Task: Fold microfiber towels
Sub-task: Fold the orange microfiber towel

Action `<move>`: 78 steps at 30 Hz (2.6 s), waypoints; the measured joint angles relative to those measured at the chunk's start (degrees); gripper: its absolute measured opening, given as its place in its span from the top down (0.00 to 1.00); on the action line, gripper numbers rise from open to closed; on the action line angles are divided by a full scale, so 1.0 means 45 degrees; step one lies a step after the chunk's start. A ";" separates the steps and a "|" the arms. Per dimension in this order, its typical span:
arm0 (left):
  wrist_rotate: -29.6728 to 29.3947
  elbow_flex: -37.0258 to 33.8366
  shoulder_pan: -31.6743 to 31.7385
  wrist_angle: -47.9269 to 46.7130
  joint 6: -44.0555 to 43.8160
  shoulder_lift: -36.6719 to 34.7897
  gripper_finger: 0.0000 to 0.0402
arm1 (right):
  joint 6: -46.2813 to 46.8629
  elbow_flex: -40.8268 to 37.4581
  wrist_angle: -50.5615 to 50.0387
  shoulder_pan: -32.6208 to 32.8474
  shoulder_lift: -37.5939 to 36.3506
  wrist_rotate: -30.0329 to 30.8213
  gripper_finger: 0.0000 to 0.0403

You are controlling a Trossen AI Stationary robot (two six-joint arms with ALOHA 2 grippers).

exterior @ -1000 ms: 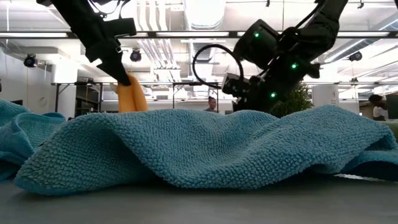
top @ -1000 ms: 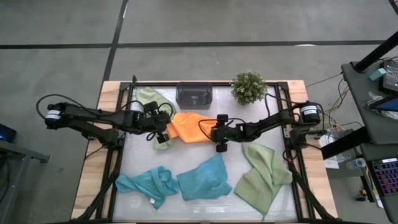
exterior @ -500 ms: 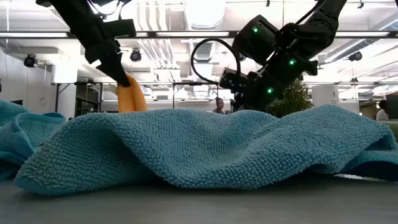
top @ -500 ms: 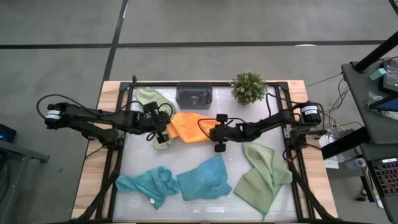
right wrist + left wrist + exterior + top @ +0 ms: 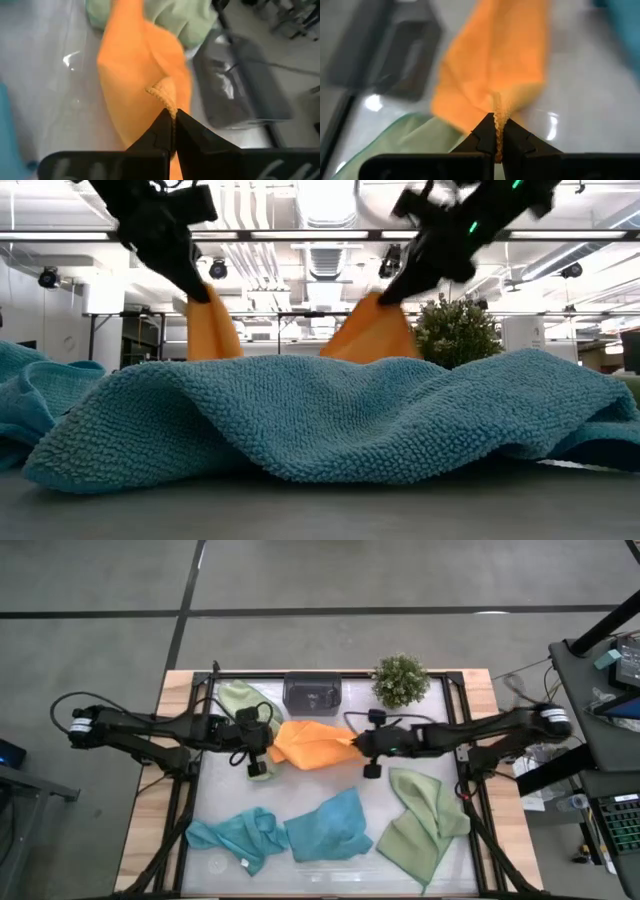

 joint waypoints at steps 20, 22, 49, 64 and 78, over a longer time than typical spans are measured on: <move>0.1025 0.4413 0.4092 -0.0695 0.6204 -0.0116 1.00 | -0.1436 0.1296 -0.0986 -0.2506 -0.5066 -0.2588 0.98; 0.1909 0.4526 0.4138 -0.1088 0.6142 -0.0324 1.00 | -0.1367 0.1994 -0.2030 -0.2506 -0.5174 -0.2560 0.98; 0.4045 0.4311 0.6460 -0.1562 0.7253 -0.0314 1.00 | -0.2154 0.2235 -0.5703 -0.3094 -0.4969 0.0783 0.98; 0.5808 0.0682 0.2806 -0.0178 0.2725 -0.0334 1.00 | 0.2345 -0.0535 -0.6803 -0.1974 -0.5571 -0.4061 0.98; 0.5725 -0.2216 -0.0615 0.4444 -0.1641 0.0443 1.00 | 0.7685 -0.3046 -0.5834 0.1400 -0.5026 -0.5001 0.98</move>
